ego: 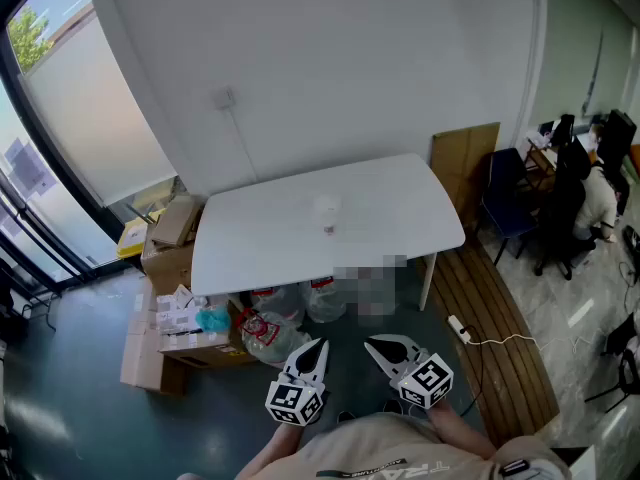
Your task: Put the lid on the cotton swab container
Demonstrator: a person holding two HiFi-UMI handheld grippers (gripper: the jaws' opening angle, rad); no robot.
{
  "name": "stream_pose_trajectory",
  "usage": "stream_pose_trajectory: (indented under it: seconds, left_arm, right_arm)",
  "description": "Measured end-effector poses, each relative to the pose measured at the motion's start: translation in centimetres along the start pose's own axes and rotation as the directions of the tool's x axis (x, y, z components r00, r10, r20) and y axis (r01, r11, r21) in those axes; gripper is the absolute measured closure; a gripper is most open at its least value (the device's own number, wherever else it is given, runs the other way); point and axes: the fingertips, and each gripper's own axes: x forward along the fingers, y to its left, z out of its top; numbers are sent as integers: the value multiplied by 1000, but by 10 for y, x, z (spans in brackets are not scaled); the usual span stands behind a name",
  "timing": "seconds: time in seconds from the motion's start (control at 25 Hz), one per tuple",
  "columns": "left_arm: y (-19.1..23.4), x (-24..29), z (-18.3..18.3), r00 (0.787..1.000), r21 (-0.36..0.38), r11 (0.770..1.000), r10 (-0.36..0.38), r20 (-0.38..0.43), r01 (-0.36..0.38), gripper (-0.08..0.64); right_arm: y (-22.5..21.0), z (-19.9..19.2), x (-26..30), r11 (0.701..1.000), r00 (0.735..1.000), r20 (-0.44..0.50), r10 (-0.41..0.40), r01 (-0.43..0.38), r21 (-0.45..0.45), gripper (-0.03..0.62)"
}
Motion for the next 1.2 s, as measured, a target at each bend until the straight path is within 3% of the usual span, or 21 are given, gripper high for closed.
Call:
stream_pose_trajectory:
  seconds: [0.2, 0.68, 1.0, 1.2]
  left_arm:
    - [7, -36, -10, 999, 1, 1000, -19, -44, 20, 547]
    - [29, -35, -4, 998, -39, 998, -51, -25, 50, 547]
    - [56, -17, -25, 999, -126, 992, -1, -45, -5, 546]
    - [89, 32, -27, 998, -99, 995, 23, -50, -28, 546]
  right_arm:
    - [37, -11, 9, 999, 1000, 3, -13, 13, 37, 575]
    - [53, -11, 22, 997, 998, 6, -62, 62, 34, 575]
    - [30, -20, 46, 998, 999, -40, -33, 35, 50, 574]
    - [-28, -26, 64, 996, 999, -23, -49, 50, 73, 574]
